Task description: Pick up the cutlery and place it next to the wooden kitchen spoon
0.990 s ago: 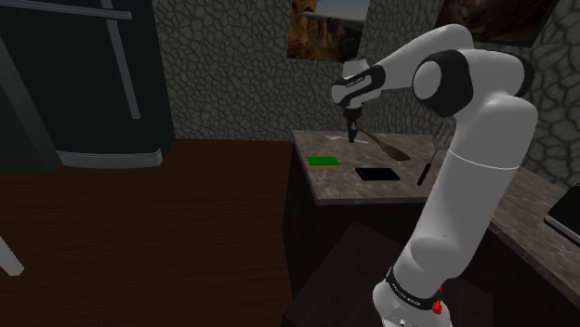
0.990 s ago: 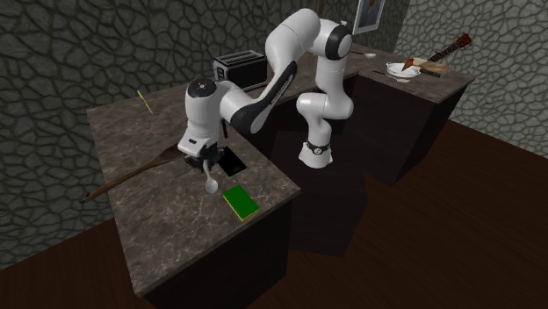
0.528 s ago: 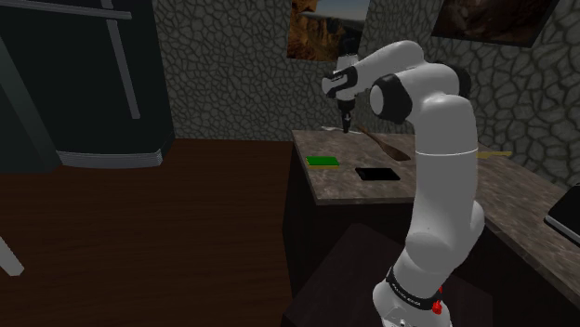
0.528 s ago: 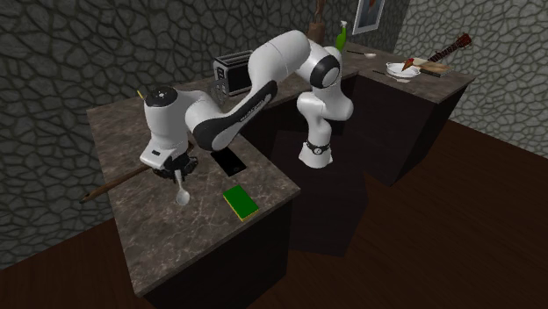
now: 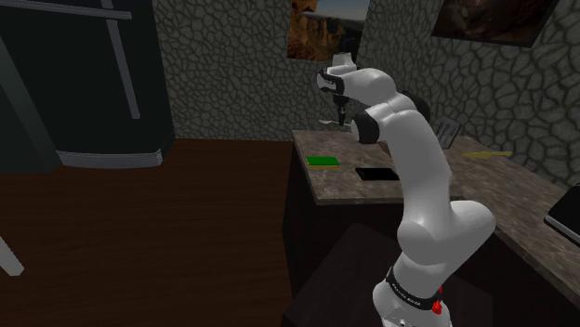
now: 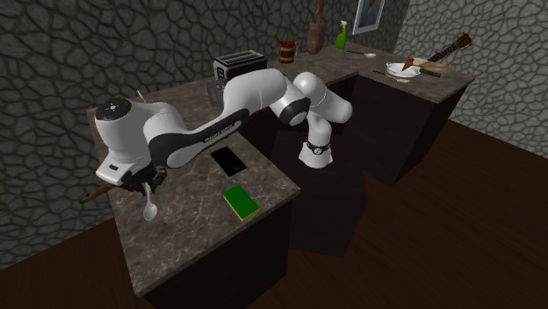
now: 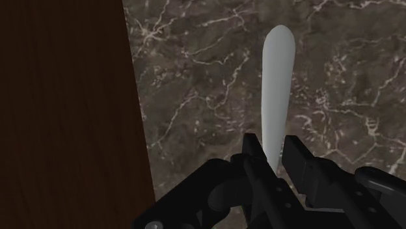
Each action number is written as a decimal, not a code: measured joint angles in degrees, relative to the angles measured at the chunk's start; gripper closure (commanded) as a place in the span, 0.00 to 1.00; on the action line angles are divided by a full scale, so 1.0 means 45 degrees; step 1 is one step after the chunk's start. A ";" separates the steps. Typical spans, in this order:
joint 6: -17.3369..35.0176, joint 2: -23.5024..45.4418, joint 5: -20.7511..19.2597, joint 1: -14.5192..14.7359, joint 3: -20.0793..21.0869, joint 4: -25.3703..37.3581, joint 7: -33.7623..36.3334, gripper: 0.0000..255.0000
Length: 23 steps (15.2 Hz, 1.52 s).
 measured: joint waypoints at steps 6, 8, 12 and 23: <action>0.0686 0.0289 0.0080 0.0016 0.0074 -0.0449 0.0018 1.00; 0.0928 0.0399 0.0104 0.0031 0.0097 -0.0591 0.0050 1.00; 0.1681 0.0342 0.0105 0.0225 0.0099 -0.1455 0.0093 1.00; 0.2315 0.0515 0.0152 0.0281 0.0144 -0.1940 0.0129 0.00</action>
